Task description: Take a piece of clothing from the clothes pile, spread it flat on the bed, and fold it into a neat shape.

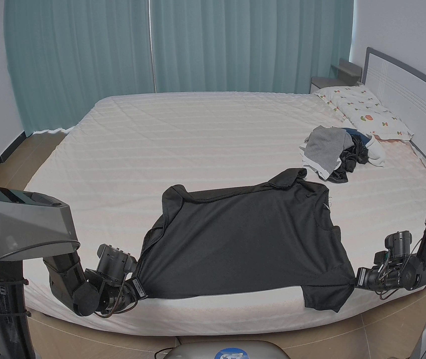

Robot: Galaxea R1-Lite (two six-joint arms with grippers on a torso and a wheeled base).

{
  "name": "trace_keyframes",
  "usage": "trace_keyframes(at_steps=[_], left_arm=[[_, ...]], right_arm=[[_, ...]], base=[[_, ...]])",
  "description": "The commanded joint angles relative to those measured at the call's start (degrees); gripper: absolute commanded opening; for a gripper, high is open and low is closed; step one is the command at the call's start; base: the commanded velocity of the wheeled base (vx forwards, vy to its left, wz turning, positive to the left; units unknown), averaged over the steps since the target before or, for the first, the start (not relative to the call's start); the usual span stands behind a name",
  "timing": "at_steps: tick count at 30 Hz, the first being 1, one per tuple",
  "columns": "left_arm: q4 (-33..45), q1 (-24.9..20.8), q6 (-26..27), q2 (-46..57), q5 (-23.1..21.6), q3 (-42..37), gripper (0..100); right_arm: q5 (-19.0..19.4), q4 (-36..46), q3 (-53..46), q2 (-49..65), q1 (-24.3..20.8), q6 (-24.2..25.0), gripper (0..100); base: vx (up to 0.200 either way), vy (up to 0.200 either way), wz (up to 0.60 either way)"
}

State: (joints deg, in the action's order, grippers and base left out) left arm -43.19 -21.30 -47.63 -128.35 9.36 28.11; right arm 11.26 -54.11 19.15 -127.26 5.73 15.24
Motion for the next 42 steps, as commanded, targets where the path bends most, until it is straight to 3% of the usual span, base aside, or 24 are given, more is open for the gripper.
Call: trace_keyframes(at_steps=[1,2,11,15,18,22,26,30,42], left_arm=[[-1.0,-0.1,-0.4,0.2,-0.8,0.1,100],[-1.2,-0.1,-0.4,0.4,-1.3,0.1,100],[-1.9,0.9,-1.4,6.4,-3.0,0.2,100],[-2.0,2.4,-1.3,9.7,-3.1,0.5,100],[-2.0,2.9,-2.2,9.9,-3.1,1.5,100],[-1.9,3.0,-5.7,10.3,-5.1,3.0,100],[-1.8,3.5,-5.9,10.1,-7.3,3.0,100],[-1.9,4.0,-6.0,9.9,-7.5,3.4,100],[-1.9,5.0,-8.5,9.5,-7.7,5.2,100]], right_arm=[[0.0,-0.5,0.4,-0.8,-0.1,0.0,0],[0.0,-0.5,0.5,-0.8,-0.3,0.0,100],[0.3,-2.2,1.3,3.5,0.2,1.9,100],[0.6,-2.1,4.1,5.8,-0.6,11.3,100],[0.6,-2.2,4.8,6.2,-1.6,14.1,100],[0.6,-2.2,4.9,6.1,-2.0,14.7,100],[0.6,-2.2,5.0,6.2,-2.0,14.7,100],[0.6,-2.2,5.0,6.1,-2.0,14.7,100],[0.6,-2.3,5.0,5.6,-2.6,14.8,100]], base=[[0.000,0.000,0.00],[0.000,0.000,0.00],[0.000,0.000,0.00],[0.000,0.000,0.00],[0.000,0.000,0.00],[0.050,0.000,0.00],[0.200,0.000,0.00],[0.200,0.000,0.00],[0.000,0.000,0.00]])
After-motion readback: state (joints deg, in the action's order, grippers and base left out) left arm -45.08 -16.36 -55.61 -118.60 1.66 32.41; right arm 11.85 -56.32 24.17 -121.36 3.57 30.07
